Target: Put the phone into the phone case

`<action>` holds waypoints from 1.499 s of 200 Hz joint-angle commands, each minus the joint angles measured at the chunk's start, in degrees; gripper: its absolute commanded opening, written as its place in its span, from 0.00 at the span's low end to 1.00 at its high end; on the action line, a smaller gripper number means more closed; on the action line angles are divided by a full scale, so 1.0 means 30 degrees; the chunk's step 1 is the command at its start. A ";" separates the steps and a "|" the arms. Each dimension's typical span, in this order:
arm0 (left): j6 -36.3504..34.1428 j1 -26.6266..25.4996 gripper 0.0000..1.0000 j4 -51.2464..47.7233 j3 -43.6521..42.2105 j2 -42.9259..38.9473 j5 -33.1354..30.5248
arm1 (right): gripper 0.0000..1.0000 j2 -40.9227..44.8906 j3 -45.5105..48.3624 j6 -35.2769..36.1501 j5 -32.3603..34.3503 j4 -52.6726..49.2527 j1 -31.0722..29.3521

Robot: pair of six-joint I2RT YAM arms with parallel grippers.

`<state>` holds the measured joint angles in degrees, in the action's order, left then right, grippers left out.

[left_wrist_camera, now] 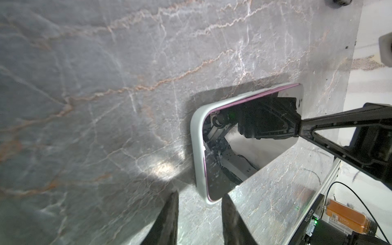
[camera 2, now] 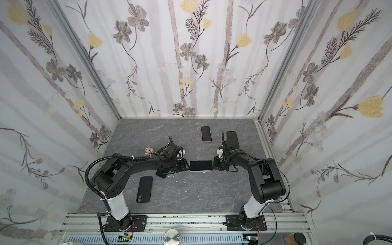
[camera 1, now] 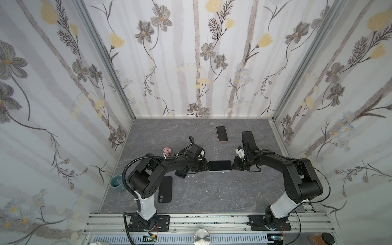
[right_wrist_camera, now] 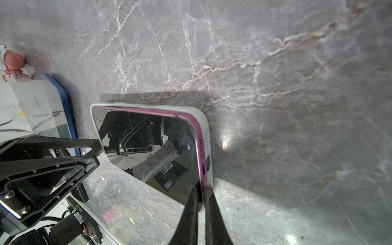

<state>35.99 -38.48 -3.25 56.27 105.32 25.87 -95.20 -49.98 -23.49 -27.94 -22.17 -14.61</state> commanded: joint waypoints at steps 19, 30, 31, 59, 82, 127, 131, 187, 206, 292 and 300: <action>-0.0123 -0.0165 0.33 0.0136 0.0272 0.0372 0.0205 | 0.06 -0.0374 0.0102 0.0332 -0.0208 -0.0160 -0.0245; -0.0091 -0.0236 0.33 0.0144 0.0294 0.0487 0.0198 | 0.05 -0.0548 0.0135 0.0409 0.0003 -0.0267 -0.0327; -0.0081 -0.0238 0.33 0.0144 0.0290 0.0474 0.0197 | 0.05 -0.0565 0.0135 0.0412 0.0045 -0.0276 -0.0321; 0.0114 -0.0412 0.33 0.0170 0.0188 0.0468 0.0050 | 0.05 -0.1041 0.0164 0.0732 0.1253 -0.1018 -0.0658; 0.0307 -0.0610 0.33 0.0371 -0.0042 0.0365 -0.0006 | 0.04 -0.1241 0.0339 0.0680 0.2204 -0.1304 -0.0919; 0.0514 -0.0683 0.32 0.0584 -0.0479 0.0339 -0.0170 | 0.04 -0.2043 0.0337 0.0651 0.3930 -0.1861 -0.1427; 0.0486 -0.0680 0.32 0.0584 -0.0492 0.0294 -0.0180 | 0.04 -0.2100 0.0366 0.0665 0.4012 -0.1866 -0.1454; 0.0397 -0.0694 0.32 0.0555 -0.0417 0.0296 -0.0288 | 0.02 -0.2983 0.0223 0.0878 0.5471 -0.2465 -0.1629; 0.0384 -0.0680 0.32 0.0525 -0.0400 0.0305 -0.0338 | 0.03 -0.3101 0.0121 0.0914 0.5795 -0.2678 -0.1667; 0.0298 -0.0681 0.32 0.0525 -0.0483 0.0147 -0.0509 | 0.02 -0.3759 0.0077 0.0986 0.6839 -0.2629 -0.1904; 0.0309 -0.0679 0.32 0.0552 -0.0520 0.0165 -0.0507 | 0.03 -0.3746 0.0036 0.0958 0.6918 -0.2661 -0.1912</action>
<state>37.34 -40.03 -0.69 55.20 105.43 23.53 -99.02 -52.45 -21.39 -21.98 -24.77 -18.92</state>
